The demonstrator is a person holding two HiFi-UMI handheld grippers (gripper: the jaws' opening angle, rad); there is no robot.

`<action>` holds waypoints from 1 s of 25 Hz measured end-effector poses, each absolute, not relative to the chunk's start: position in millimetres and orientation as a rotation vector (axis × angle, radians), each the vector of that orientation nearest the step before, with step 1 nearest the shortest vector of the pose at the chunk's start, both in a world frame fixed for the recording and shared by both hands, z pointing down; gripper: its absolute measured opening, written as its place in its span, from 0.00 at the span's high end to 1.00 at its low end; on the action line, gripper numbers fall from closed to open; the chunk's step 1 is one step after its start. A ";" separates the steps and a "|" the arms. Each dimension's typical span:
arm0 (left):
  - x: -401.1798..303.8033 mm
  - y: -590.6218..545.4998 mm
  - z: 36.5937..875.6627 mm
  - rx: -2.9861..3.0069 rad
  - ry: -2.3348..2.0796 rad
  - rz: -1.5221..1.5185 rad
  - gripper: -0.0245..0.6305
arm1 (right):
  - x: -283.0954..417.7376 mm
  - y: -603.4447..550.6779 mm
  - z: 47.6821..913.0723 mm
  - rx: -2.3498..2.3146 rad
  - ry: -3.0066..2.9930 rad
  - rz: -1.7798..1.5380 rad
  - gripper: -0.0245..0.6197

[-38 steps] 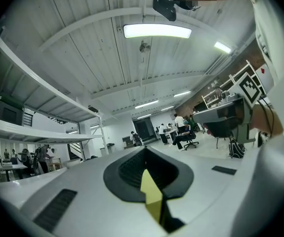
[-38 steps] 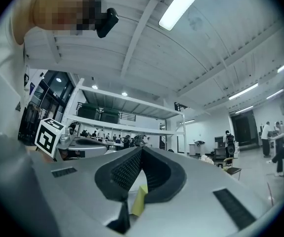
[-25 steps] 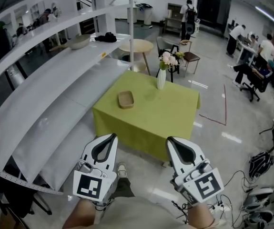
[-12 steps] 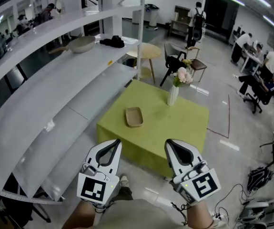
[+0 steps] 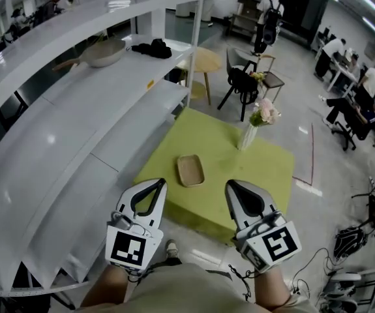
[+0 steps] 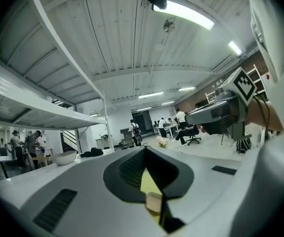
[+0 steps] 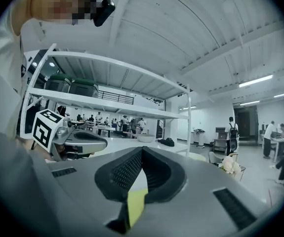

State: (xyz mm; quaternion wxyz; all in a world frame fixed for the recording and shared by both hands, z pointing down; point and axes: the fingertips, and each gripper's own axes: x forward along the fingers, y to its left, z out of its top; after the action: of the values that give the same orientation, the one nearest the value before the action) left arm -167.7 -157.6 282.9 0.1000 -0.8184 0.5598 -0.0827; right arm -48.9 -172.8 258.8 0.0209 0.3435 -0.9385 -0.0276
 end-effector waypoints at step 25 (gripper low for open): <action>-185.8 -256.1 314.8 -2.410 1.826 -0.368 0.95 | -45.3 -294.7 313.6 1.006 -2.835 0.077 0.95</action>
State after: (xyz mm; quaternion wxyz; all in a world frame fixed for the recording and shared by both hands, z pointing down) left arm -185.8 -256.1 314.8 0.0477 -0.7903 0.5989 -0.1206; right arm -45.3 -294.7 313.6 0.0661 0.3335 -0.9401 0.0254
